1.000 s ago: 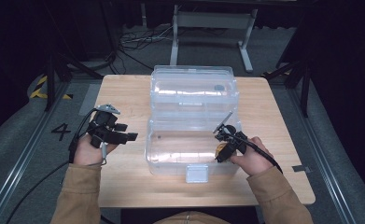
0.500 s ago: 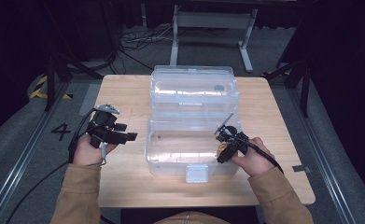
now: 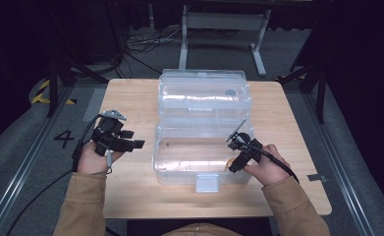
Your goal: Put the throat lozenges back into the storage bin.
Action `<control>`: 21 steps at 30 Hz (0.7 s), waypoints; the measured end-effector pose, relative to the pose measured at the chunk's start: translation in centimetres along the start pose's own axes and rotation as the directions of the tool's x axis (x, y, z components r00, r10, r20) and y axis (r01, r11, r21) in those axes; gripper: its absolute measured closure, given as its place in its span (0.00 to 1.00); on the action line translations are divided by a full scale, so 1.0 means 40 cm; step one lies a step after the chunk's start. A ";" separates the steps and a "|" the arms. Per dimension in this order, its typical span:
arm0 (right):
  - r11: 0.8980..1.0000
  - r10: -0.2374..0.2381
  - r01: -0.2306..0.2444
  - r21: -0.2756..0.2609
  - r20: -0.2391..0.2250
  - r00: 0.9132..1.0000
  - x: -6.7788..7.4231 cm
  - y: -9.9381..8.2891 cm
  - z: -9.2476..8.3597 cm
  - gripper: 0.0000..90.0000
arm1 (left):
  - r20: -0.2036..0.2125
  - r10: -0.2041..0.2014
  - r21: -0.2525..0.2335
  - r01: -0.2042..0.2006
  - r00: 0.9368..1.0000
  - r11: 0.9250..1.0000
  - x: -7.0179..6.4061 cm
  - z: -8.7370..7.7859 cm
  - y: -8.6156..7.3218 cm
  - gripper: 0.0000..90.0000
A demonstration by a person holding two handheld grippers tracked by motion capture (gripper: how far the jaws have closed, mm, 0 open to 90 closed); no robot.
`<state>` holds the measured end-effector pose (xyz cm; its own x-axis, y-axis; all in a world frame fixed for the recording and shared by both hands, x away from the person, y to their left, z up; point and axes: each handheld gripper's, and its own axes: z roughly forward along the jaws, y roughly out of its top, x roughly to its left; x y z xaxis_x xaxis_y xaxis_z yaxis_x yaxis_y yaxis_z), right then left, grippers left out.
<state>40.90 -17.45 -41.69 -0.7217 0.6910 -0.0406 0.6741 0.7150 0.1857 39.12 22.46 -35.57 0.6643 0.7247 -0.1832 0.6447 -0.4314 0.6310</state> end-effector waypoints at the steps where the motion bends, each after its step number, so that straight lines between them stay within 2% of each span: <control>1: 1.000 0.002 -0.002 0.001 0.001 1.000 0.001 0.000 0.000 0.18 | 0.001 0.002 -0.001 -0.002 1.000 1.000 0.000 0.000 0.000 0.45; 5: 1.000 0.001 -0.001 0.000 0.005 1.000 0.000 0.000 0.000 0.18 | 0.000 0.000 -0.002 0.000 1.000 1.000 -0.001 -0.002 0.000 0.45; 9: 1.000 0.009 -0.010 -0.024 -0.014 1.000 -0.005 -0.003 -0.012 0.19 | -0.002 -0.002 -0.007 0.002 1.000 1.000 0.000 -0.003 -0.001 0.45; 14: 0.996 0.020 -0.024 -0.086 -0.045 0.999 -0.016 -0.011 -0.041 0.20 | 0.000 -0.002 -0.010 0.002 1.000 1.000 0.001 -0.003 0.000 0.45; 21: 0.985 0.032 -0.045 -0.166 -0.080 0.996 -0.033 -0.026 -0.089 0.24 | 0.007 0.006 -0.009 -0.006 1.000 1.000 -0.003 -0.003 0.002 0.45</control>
<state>40.57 -19.48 -38.34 -0.7100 0.7028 0.0439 0.6704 0.6556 0.3475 39.03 22.40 -35.39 0.6710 0.7180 -0.1848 0.6374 -0.4313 0.6385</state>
